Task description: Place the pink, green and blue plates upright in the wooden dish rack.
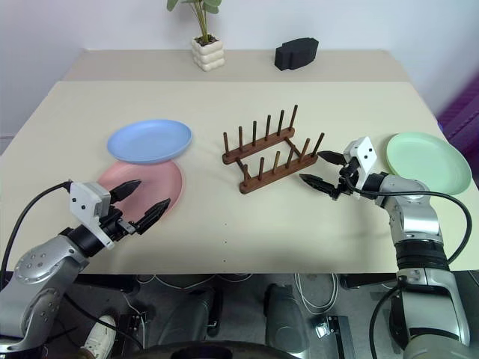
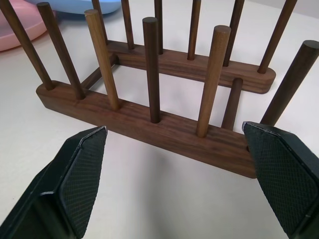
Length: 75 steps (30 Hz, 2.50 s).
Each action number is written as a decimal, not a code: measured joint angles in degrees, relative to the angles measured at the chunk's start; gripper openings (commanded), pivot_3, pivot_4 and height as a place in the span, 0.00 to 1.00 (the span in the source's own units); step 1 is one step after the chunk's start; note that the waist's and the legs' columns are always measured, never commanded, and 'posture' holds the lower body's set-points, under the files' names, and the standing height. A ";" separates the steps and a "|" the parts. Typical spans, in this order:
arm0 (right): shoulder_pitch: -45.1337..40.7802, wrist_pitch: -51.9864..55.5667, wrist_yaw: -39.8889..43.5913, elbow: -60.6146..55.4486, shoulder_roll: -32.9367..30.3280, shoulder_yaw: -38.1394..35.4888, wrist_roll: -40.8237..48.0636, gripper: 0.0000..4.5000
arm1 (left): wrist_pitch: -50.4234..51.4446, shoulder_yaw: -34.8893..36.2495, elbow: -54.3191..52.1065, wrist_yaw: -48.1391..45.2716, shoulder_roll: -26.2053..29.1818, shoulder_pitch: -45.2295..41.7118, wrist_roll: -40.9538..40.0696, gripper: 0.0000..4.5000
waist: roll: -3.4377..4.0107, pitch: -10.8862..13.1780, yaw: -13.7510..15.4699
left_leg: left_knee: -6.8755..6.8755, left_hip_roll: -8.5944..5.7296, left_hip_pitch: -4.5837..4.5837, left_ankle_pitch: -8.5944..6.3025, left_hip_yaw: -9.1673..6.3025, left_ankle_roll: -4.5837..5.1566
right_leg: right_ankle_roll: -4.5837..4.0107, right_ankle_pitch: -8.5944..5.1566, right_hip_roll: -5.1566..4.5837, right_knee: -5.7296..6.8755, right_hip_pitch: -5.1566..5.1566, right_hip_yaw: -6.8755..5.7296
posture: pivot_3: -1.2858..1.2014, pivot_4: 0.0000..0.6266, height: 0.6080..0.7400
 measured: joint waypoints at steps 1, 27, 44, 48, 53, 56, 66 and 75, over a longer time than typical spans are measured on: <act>0.17 -0.04 0.02 -0.01 -0.04 -0.10 0.01 0.99 | 0.00 -0.03 0.01 -0.17 0.02 -0.14 0.00 1.00 | 0.00 0.00 0.00 | 0.00 0.00 0.00 0.00 0.00 0.00 | 0.00 0.00 0.00 0.00 0.00 0.00 | 0.52 0.24 0.97; 14.31 3.59 -3.87 -16.30 1.68 -2.30 2.58 0.99 | 4.82 -17.91 11.55 -6.78 2.27 -21.18 8.40 1.00 | 0.04 -0.03 0.78 | 0.01 -0.01 0.07 0.00 0.05 0.01 | 0.01 0.02 0.06 -0.01 0.06 0.05 | 0.52 0.24 0.97; 23.84 0.88 -8.28 -23.42 5.66 -3.75 3.56 0.99 | 3.11 -30.99 38.55 -13.03 -11.05 -40.35 17.44 1.00 | 0.05 -0.04 1.08 | 0.04 -0.02 0.08 0.00 0.07 0.01 | 0.05 0.04 0.17 0.02 0.03 0.09 | 0.52 0.24 0.97; 26.19 2.77 -11.02 -29.23 6.28 -3.61 4.40 1.00 | 1.43 -30.51 41.85 -12.75 -13.47 -41.62 18.51 0.69 | 0.06 -0.05 1.32 | 0.01 -0.01 0.09 0.00 0.02 0.01 | 0.05 0.05 0.17 0.03 0.04 0.09 | 0.52 0.24 0.97; 27.59 6.68 -14.76 -35.59 6.89 -2.65 5.44 1.00 | 0.86 -30.57 42.77 -13.83 -14.43 -41.62 18.84 0.13 | 0.06 -0.06 1.33 | 0.04 0.00 0.08 0.00 -0.01 0.01 | 0.05 0.04 0.14 0.00 0.04 0.11 | 0.52 0.24 0.97; 27.45 8.44 -16.16 -37.29 6.88 -2.46 5.67 1.00 | 0.27 -30.60 42.93 -14.84 -14.28 -41.52 19.11 0.00 | 0.06 -0.06 1.33 | 0.03 0.00 0.07 0.00 -0.01 0.01 | 0.05 0.04 0.15 0.00 0.04 0.11 | 0.52 0.24 0.97; 25.03 12.40 -17.96 -38.14 5.66 -2.48 6.14 1.00 | -4.13 -31.35 41.76 -20.52 -11.88 -40.40 20.26 0.20 | 0.06 -0.06 1.38 | 0.03 0.02 0.03 -0.01 0.01 0.01 | 0.04 0.04 0.15 0.00 0.02 0.10 | 0.52 0.24 0.97; 25.71 11.17 -17.61 -37.77 5.70 -2.49 5.99 1.00 | -2.83 -31.51 43.23 -18.38 -13.33 -41.94 22.04 0.99 | 0.06 -0.06 1.34 | 0.04 0.00 0.03 -0.01 0.02 0.01 | 0.05 0.05 0.15 0.00 0.02 0.10 | 0.52 0.24 0.97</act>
